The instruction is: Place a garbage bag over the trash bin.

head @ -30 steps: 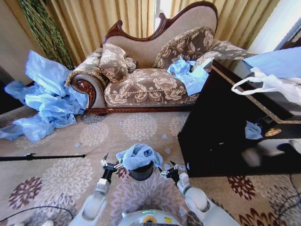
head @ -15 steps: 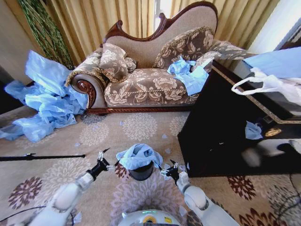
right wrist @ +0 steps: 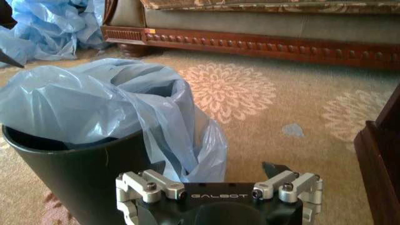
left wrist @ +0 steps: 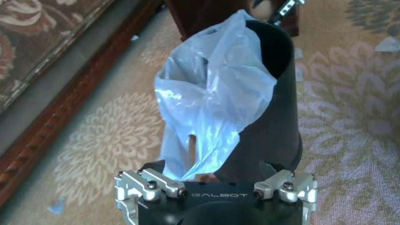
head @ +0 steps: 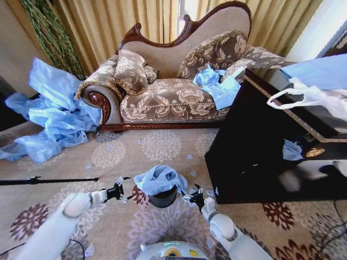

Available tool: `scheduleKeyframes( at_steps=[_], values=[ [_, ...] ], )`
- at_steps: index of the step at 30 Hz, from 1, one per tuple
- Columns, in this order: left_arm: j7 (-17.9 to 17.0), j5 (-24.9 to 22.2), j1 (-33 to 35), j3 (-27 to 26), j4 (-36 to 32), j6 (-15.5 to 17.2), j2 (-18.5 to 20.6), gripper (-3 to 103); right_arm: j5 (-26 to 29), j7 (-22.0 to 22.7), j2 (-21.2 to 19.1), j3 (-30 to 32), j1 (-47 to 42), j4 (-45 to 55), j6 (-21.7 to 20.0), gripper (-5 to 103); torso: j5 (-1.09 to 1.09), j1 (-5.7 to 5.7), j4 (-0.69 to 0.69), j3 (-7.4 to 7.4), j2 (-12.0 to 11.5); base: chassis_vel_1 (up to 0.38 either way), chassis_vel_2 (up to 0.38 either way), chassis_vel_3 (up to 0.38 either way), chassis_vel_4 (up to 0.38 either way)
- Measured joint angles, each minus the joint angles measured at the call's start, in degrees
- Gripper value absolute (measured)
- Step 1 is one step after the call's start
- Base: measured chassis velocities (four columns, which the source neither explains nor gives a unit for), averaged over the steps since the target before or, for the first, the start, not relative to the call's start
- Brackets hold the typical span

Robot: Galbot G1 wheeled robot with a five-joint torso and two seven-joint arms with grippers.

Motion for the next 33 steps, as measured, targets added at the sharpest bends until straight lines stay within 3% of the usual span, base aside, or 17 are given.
scheduleKeyframes(
  at_steps=[2, 7, 14, 20, 22, 25, 28, 33],
  values=[
    [-0.81, 1.33, -0.85, 1.77, 1.04, -1.85, -0.33, 100, -0.55, -0.09, -0.23, 0.11, -0.28, 0.22, 0.24, 100, -0.01, 0.0, 0.0, 0.0, 0.0, 0.0, 0.0, 0.0, 0.0],
    [-2.08, 2.38, -2.72, 3.96, 2.69, -2.84, -1.37, 102, -0.62, -0.12, -0.22, -0.45, 0.13, 0.26, 0.27, 100, 0.0, 0.0, 0.01, 0.0, 0.0, 0.0, 0.0, 0.0, 0.0],
    [-2.52, 3.11, -6.75, 6.95, 5.91, -4.21, -2.74, 95, -0.47, -0.1, -0.63, -0.78, 0.41, 0.55, 0.25, 100, 0.0, 0.0, -0.01, 0.0, 0.0, 0.0, 0.0, 0.0, 0.0],
    [-1.89, 3.1, -9.63, 9.01, 8.58, -4.64, -3.33, 77, -0.45, -0.11, -1.12, -0.41, -0.22, 1.28, 0.25, 100, 0.0, 0.0, 0.01, 0.0, 0.0, 0.0, 0.0, 0.0, 0.0],
    [-1.8, 2.71, -9.91, 9.27, 8.97, -4.74, -3.46, 77, -0.45, -0.11, -1.23, -0.38, -0.25, 1.41, 0.23, 100, 0.01, 0.0, 0.0, 0.0, 0.0, 0.0, 0.0, 0.0, 0.0],
    [-1.68, 1.58, -10.07, 9.75, 9.56, -4.8, -3.75, 69, -0.49, -0.13, -1.6, -0.36, -0.21, 1.63, 0.14, 100, 0.0, 0.0, 0.01, 0.0, 0.0, 0.0, 0.0, 0.0, 0.0],
    [-1.57, 1.02, -9.7, 9.89, 9.58, -4.83, -4.06, 57, -1.26, -0.37, -1.94, -0.46, 0.51, 1.54, 0.15, 100, -0.01, 0.0, 0.01, -0.01, 0.0, 0.0, 0.0, 0.0, 0.0],
    [-1.56, 0.87, -9.12, 9.89, 9.03, -4.76, -4.15, 49, -2.54, -0.83, -2.39, -1.36, 2.01, 0.72, 0.41, 100, 0.0, 0.0, 0.01, -0.01, 0.0, 0.0, 0.0, 0.0, 0.0]
  ],
)
